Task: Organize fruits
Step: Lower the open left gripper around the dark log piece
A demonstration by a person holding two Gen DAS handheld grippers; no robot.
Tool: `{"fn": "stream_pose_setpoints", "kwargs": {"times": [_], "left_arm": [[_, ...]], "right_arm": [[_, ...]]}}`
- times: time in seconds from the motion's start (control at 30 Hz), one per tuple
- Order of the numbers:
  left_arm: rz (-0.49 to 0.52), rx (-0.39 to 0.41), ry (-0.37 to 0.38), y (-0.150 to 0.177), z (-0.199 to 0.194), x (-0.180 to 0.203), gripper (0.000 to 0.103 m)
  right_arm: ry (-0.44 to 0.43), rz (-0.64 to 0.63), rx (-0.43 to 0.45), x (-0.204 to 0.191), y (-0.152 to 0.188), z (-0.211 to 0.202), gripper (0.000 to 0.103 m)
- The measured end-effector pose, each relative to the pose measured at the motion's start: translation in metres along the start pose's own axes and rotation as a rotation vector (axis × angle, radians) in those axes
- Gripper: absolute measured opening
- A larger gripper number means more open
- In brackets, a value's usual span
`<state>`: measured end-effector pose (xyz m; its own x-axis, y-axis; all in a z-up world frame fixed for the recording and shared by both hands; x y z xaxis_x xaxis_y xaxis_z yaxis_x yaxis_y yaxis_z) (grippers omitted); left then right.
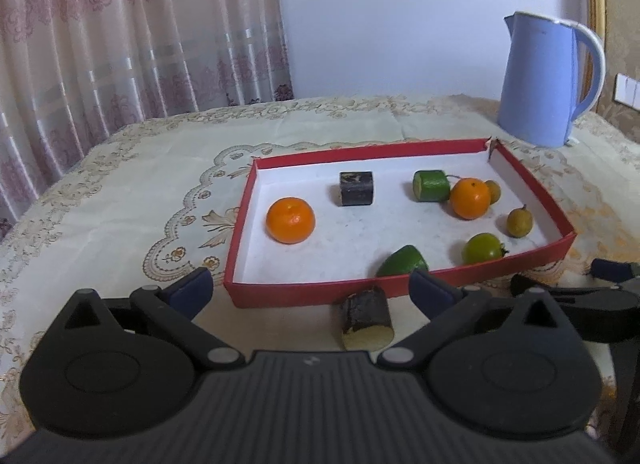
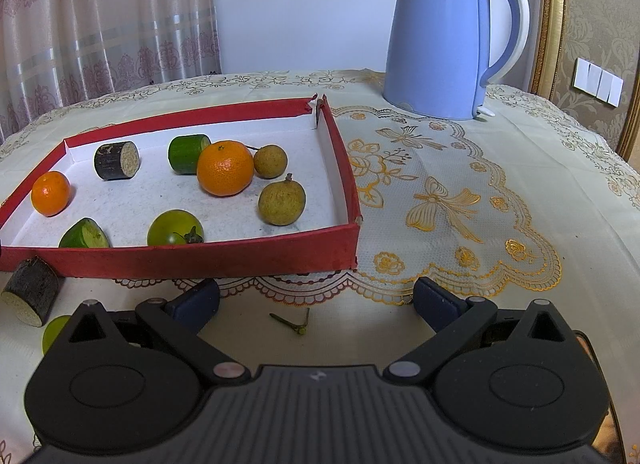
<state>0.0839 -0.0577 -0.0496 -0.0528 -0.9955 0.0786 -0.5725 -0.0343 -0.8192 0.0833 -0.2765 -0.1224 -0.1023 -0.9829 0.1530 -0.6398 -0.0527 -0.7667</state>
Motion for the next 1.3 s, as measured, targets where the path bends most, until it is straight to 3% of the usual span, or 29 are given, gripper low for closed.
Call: {"fn": "stream_pose_setpoints", "kwargs": {"times": [0.6, 0.73, 0.8, 0.93, 1.07, 1.3], "left_arm": [[0.057, -0.022, 0.046, 0.022, 0.004, -0.001, 0.103], [0.056, -0.04, 0.039, 0.023, 0.012, 0.003, 0.103], [0.049, -0.06, 0.017, 0.022, 0.018, 0.002, 0.102], [0.028, -0.095, 0.01, 0.022, 0.028, 0.001, 0.097], [0.032, -0.107, -0.002, 0.023, 0.034, 0.004, 0.097], [0.056, -0.11, -0.016, 0.026, 0.041, 0.015, 0.097]], "right_arm": [[-0.007, -0.006, -0.017, 0.0, 0.002, -0.003, 0.103], [0.0, 0.002, 0.046, 0.004, -0.002, -0.029, 0.103], [0.023, -0.023, 0.094, 0.005, -0.005, -0.047, 0.103], [0.033, -0.099, 0.101, -0.001, -0.001, -0.066, 0.103], [0.102, -0.198, 0.148, -0.008, -0.003, -0.081, 0.103], [0.059, -0.196, 0.118, -0.015, -0.002, -0.081, 0.103]]}}
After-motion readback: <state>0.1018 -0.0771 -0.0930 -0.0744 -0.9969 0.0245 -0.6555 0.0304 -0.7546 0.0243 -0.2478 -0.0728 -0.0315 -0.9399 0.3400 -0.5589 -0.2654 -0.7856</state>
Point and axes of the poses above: each gripper's, at about its wrist camera, not at the fingertips, and z roughly the way its jaws point, x to its right, y to its underside, the point moved 8 cm from there along z, roughly the way its jaws point, and after that the axes turned 12 degrees about -z, right-handed, at the moved point
